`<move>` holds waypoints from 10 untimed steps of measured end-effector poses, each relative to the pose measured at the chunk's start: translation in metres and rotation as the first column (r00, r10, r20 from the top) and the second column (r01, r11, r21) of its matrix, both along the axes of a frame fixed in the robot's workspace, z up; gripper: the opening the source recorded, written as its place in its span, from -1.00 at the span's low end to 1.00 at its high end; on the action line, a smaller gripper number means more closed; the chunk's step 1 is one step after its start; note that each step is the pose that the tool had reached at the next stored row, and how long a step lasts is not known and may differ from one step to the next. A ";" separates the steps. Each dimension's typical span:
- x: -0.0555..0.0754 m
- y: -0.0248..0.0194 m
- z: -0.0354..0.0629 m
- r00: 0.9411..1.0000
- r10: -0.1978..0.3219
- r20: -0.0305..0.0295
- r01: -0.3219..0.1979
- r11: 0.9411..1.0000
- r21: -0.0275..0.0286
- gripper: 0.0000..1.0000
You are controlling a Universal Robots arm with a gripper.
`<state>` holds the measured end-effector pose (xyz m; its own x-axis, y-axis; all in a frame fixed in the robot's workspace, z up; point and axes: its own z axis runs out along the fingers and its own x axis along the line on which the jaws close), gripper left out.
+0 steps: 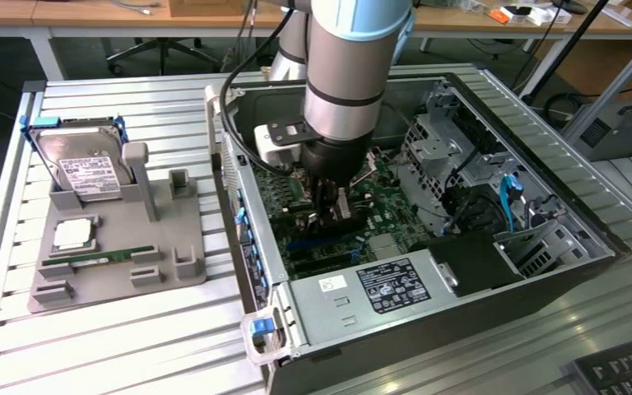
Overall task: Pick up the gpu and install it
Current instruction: 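Insert the gpu into the slot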
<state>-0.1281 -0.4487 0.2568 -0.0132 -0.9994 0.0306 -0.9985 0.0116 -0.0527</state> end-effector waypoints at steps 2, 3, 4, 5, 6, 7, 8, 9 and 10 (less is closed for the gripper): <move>0.000 0.0000 -0.0011 1.000 0.000 0.000 0.000 1.000 0.000 -0.47; 0.000 0.0000 -0.0020 1.000 0.000 0.000 0.000 1.000 0.000 -0.47; 0.000 0.0000 -0.0026 1.000 0.000 0.000 0.000 1.000 -0.001 -0.47; 0.000 0.0000 -0.0034 1.000 0.000 0.000 0.000 1.000 -0.001 -0.47; 0.000 0.0000 -0.0039 1.000 0.000 0.000 0.000 1.000 -0.001 -0.47; 0.000 0.0000 -0.0044 1.000 0.000 0.000 0.000 1.000 -0.001 -0.47; 0.000 0.0000 -0.0046 1.000 0.000 0.000 0.000 1.000 -0.001 -0.47; 0.000 0.0000 -0.0047 1.000 0.000 0.000 0.000 1.000 -0.001 -0.47; 0.000 0.0000 -0.0048 1.000 0.000 0.000 0.000 1.000 -0.001 -0.47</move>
